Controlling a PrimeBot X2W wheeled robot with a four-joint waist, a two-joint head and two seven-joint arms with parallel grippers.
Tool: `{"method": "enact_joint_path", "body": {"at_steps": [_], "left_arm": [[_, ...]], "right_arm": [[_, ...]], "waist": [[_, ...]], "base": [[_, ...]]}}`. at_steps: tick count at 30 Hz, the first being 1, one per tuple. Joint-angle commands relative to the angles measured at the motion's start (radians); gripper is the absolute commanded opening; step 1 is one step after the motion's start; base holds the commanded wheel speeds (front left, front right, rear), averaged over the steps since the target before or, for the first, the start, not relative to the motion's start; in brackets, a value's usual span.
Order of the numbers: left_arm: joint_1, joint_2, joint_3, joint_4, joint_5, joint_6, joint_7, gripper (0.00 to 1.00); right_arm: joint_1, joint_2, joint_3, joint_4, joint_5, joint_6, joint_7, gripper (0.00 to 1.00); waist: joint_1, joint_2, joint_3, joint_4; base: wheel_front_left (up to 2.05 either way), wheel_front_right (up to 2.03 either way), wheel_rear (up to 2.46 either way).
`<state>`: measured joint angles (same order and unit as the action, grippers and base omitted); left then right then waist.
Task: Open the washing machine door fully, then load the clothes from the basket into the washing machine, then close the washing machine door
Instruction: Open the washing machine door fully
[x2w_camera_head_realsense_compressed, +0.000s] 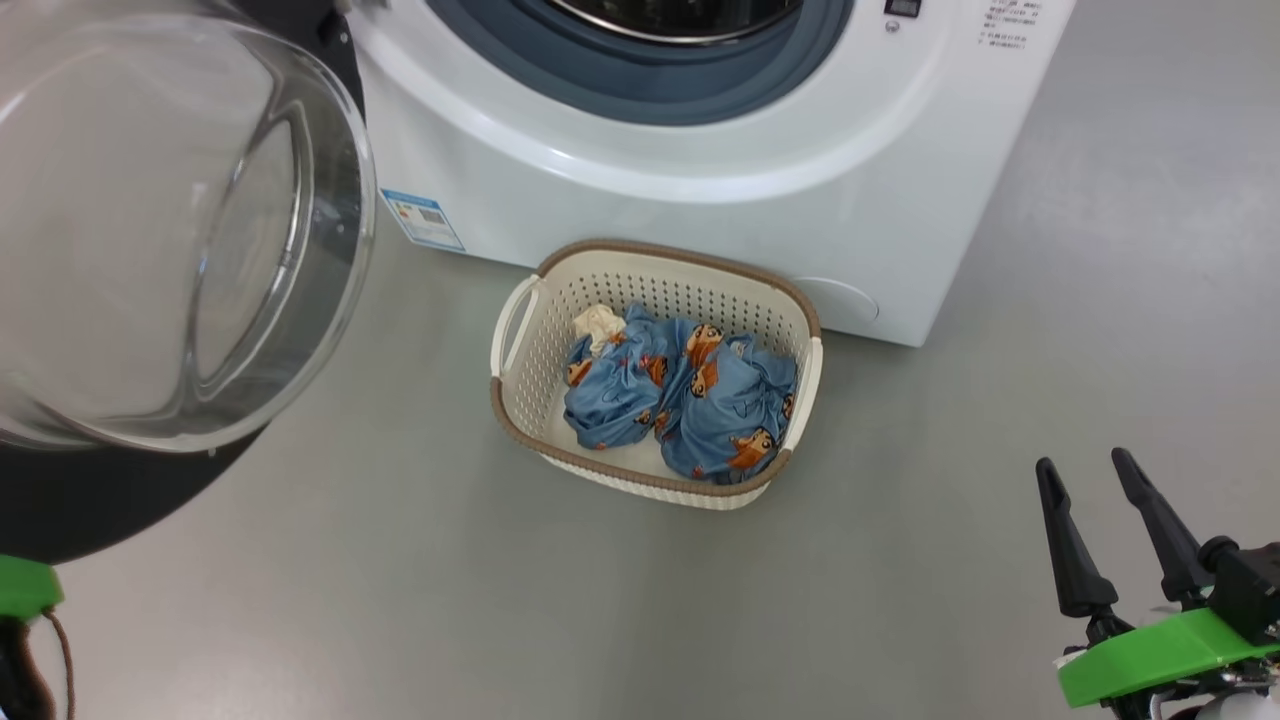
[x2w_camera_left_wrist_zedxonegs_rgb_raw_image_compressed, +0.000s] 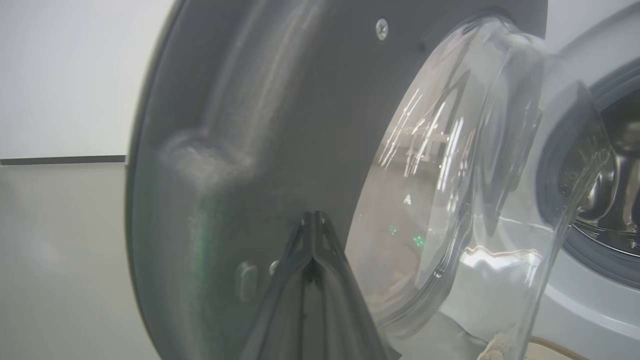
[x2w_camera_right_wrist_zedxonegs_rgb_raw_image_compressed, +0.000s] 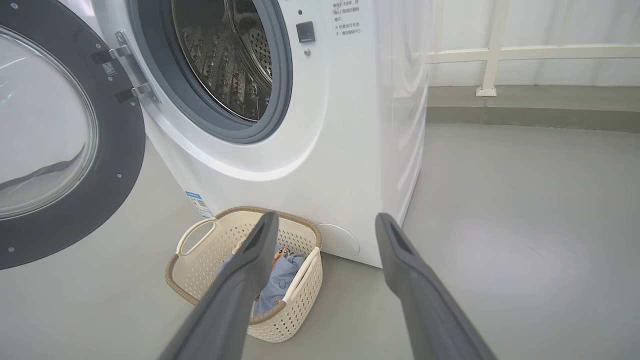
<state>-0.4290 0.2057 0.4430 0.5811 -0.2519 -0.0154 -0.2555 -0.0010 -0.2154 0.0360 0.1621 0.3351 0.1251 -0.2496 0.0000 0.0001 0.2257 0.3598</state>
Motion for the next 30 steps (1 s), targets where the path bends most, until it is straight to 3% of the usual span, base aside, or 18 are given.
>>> {"method": "enact_joint_path", "body": {"at_steps": [1,30], "left_arm": [[-0.037,0.070,0.043,-0.012,0.008,0.000,-0.006,0.00],[-0.215,0.171,0.234,0.130,0.124,0.027,-0.006,0.00]], "right_arm": [[-0.029,-0.021,0.027,-0.027,-0.010,0.006,-0.012,1.00],[-0.119,-0.087,0.049,-0.048,-0.013,0.006,-0.012,1.00]], "waist": [[0.0000,-0.0001,0.022,-0.003],[0.0000,-0.0001,0.174,-0.025]], "base": [[0.00,0.00,0.00],[0.00,0.00,0.00]]}}
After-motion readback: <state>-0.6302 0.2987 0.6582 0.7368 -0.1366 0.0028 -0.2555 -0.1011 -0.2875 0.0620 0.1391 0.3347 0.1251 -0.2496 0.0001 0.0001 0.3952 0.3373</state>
